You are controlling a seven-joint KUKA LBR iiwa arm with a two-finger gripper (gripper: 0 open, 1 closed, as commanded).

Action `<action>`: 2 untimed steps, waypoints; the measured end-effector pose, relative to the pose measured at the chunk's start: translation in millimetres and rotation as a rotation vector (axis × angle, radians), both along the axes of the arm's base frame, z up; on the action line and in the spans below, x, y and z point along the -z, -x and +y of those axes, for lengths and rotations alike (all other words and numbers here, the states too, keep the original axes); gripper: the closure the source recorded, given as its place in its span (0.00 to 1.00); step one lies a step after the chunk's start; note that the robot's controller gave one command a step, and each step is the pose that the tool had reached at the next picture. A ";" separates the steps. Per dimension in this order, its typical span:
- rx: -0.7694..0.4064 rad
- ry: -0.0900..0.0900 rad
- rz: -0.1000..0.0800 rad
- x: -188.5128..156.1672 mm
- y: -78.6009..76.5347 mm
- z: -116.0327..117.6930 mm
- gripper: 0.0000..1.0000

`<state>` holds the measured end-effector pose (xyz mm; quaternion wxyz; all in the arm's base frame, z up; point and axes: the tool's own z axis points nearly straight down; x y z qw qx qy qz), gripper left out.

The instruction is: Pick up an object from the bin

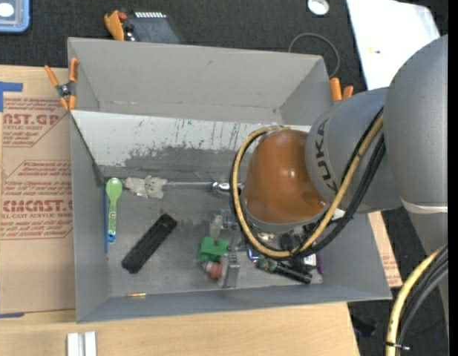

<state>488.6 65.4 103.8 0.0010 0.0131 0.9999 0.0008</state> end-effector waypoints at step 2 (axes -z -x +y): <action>0.256 -0.003 -0.005 33.6 -2.1 -1.3 1.00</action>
Offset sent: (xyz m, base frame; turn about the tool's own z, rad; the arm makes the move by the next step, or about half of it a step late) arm 0.0015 -0.0018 -0.0338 0.2564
